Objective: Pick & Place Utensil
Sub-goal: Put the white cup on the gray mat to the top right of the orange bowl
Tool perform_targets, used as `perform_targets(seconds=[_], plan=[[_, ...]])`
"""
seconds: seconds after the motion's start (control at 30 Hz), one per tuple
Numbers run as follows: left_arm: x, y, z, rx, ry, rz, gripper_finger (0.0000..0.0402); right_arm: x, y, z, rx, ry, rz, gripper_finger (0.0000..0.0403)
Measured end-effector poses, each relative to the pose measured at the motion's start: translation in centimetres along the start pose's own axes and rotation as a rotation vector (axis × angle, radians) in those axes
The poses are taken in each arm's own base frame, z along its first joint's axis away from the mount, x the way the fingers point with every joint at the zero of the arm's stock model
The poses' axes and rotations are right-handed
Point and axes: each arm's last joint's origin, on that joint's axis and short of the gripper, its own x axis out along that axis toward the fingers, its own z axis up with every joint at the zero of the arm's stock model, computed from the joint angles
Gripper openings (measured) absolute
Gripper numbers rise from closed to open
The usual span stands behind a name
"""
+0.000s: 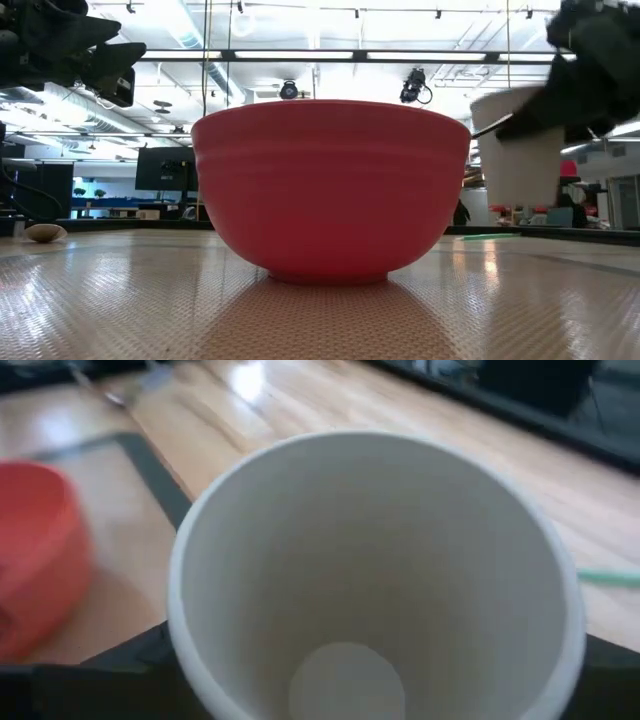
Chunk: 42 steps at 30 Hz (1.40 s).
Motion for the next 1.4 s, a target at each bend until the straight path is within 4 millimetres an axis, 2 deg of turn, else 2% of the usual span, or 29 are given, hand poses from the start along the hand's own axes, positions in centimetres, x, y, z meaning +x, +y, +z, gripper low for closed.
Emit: perform_targets(seconds=[0.13, 0.27, 0.5, 0.7, 0.93, 1.4], plan=[[0.0, 0.0, 0.0, 0.0, 0.0, 0.0, 0.0163, 0.1, 1.5, 0.5, -0.005, -0.045, 0.099, 0.0331], [0.0, 0.0, 0.0, 0.0, 0.0, 0.0, 0.0163, 0.5, 2.0, -0.3, -0.032, -0.039, 0.174, 0.033], [0.0, 0.0, 0.0, 0.0, 0.0, 0.0, 0.0163, 1.1, 2.6, -1.1, -0.088, -0.028, 0.197, 0.0332], [0.0, 0.0, 0.0, 0.0, 0.0, 0.0, 0.0163, 2.2, 3.0, -2.7, -0.101, 0.006, 0.173, 0.0333], [0.0, 0.0, 0.0, 0.0, 0.0, 0.0, 0.0163, 3.2, 2.8, -2.5, -0.048, 0.015, 0.143, 0.0334], [0.0, 0.0, 0.0, 0.0, 0.0, 0.0, 0.0163, 3.7, 2.8, -2.1, -0.032, 0.026, 0.156, 0.0395]])
